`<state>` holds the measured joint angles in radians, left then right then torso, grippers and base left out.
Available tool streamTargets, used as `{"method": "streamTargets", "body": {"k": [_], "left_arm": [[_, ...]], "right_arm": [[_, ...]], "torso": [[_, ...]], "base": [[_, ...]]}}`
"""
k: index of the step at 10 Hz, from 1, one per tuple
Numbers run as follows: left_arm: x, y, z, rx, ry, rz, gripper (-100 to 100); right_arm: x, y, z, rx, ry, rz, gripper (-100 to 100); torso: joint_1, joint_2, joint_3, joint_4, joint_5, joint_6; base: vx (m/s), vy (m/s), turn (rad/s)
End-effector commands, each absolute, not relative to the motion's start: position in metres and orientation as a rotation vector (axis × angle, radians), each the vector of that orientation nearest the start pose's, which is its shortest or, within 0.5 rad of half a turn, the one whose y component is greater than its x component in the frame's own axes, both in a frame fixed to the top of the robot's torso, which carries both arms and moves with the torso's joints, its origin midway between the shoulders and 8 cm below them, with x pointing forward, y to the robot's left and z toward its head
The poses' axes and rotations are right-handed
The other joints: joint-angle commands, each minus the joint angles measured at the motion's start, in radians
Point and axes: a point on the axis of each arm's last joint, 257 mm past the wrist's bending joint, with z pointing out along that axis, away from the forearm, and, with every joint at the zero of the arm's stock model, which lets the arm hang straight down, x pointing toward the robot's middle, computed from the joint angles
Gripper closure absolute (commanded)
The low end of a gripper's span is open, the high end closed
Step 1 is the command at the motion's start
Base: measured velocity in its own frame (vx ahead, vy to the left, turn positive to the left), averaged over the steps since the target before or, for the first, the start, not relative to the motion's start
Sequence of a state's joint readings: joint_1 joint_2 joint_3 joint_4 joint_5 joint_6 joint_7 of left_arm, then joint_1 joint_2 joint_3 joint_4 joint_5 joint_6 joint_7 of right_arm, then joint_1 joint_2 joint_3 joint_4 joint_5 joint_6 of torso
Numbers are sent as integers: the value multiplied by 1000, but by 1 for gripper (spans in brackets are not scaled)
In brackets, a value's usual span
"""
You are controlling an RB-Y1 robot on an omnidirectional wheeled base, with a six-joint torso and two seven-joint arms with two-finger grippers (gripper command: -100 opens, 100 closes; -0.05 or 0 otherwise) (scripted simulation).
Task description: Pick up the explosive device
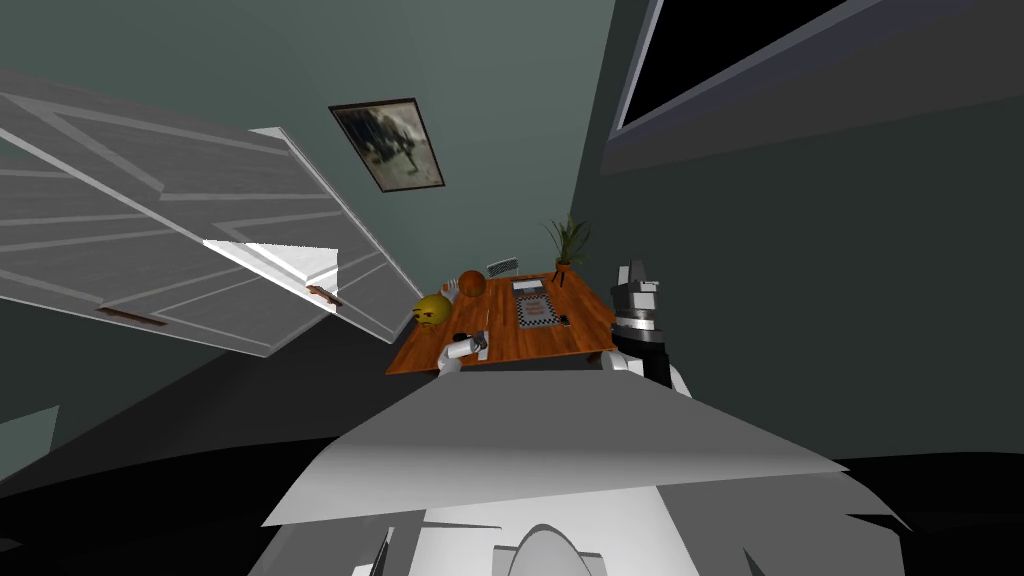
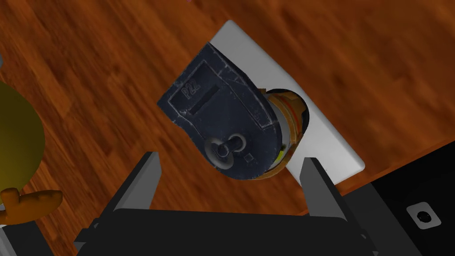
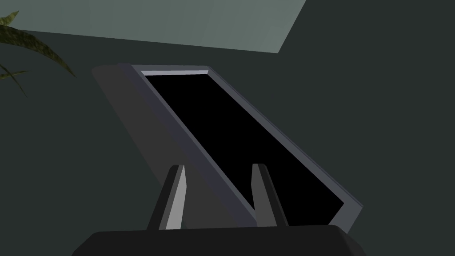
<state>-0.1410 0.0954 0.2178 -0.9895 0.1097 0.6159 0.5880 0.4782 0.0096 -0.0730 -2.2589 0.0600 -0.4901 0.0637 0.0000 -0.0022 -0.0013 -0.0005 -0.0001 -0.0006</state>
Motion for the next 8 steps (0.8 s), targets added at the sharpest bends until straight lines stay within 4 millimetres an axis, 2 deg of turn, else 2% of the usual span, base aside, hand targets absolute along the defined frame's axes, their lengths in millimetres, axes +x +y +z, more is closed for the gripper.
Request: {"method": "streamTargets", "body": {"k": [1, 5, 6, 7, 8], "left_arm": [[410, 321, -545, -2605, 1021, -645, 100], [409, 320, -545, -2607, 1021, -643, 100], [409, 321, -545, -2607, 1022, -643, 0], [414, 322, -538, -2607, 1017, -643, 100], [416, 324, -534, -2607, 1014, -642, 100]], "right_arm": [[348, -297, 21, 605, 657, 1136, 0], [348, -297, 21, 605, 657, 1136, 0], [348, -297, 21, 605, 657, 1136, 0], [348, -297, 21, 605, 657, 1136, 0], [348, -297, 21, 605, 657, 1136, 0]], "torso": [[0, 0, 0, 0, 0, 0], [-1, 2, 2, 1, -1, 0], [-1, 3, 2, 1, -1, 0], [-1, 3, 2, 1, -1, 0], [-2, 5, 3, 2, -1, 0]], "base": [[0, 0, 0], [0, 0, 0], [0, 0, 0], [-48, -11, -28], [-72, -11, -31]]}}
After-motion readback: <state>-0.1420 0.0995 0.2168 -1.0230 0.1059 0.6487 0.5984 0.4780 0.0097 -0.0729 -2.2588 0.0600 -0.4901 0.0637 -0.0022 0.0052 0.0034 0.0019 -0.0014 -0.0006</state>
